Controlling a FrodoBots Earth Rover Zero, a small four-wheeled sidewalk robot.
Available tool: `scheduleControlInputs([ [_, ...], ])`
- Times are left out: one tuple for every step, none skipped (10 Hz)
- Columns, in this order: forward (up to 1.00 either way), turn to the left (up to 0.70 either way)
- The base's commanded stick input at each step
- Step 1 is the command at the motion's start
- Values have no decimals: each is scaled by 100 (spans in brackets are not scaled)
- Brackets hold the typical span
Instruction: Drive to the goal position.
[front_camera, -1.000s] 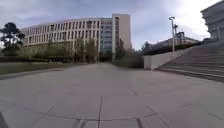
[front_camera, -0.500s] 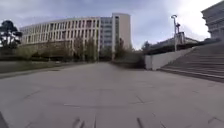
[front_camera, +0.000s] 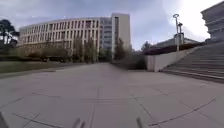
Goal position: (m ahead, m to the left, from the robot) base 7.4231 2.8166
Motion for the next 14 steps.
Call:
scheduleControlInputs([
  [100,0],
  [100,0],
  [100,0],
  [100,0],
  [100,0],
  [100,0],
  [100,0],
  [100,0],
  [100,0],
  [100,0],
  [100,0],
  [100,0],
  [100,0],
  [100,0],
])
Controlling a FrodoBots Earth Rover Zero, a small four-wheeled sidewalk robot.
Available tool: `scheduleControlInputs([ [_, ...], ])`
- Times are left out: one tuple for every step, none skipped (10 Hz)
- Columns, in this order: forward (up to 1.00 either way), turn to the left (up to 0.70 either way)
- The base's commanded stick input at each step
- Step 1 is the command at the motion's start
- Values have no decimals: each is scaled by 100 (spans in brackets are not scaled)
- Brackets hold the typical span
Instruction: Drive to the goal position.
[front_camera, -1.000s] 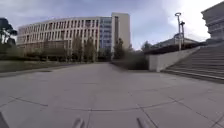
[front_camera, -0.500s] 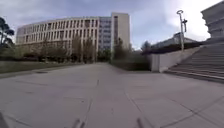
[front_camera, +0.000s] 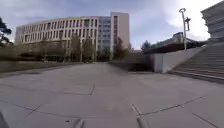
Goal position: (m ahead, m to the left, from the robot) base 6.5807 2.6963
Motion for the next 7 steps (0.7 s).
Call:
scheduleControlInputs([
  [100,0],
  [100,0],
  [100,0],
  [100,0],
  [100,0],
  [100,0],
  [100,0],
])
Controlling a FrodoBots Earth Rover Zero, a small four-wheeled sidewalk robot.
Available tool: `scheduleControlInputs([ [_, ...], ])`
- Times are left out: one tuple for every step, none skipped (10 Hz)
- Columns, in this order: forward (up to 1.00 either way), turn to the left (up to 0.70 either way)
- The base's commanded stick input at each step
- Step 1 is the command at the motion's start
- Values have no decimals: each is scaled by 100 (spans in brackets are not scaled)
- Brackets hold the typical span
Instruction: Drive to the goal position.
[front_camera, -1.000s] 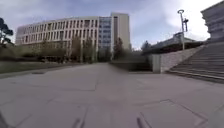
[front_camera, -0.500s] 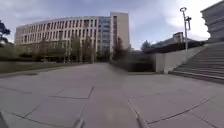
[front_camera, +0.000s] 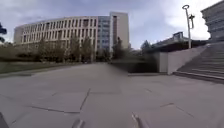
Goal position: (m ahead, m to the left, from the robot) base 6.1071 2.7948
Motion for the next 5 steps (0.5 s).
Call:
scheduleControlInputs([
  [100,0],
  [100,0],
  [100,0],
  [100,0],
  [100,0],
])
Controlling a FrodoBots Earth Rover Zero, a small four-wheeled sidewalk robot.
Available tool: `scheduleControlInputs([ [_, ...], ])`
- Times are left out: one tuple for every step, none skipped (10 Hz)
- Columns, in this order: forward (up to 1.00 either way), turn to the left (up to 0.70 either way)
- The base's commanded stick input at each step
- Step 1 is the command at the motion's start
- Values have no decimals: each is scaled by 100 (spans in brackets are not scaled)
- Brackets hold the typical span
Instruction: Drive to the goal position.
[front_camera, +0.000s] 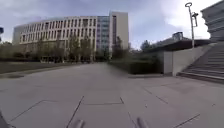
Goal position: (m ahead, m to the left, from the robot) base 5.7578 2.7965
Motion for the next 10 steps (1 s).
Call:
scheduleControlInputs([
  [100,0],
  [100,0],
  [100,0],
  [100,0],
  [100,0],
  [100,0],
  [100,0],
  [100,0],
  [100,0],
  [100,0],
])
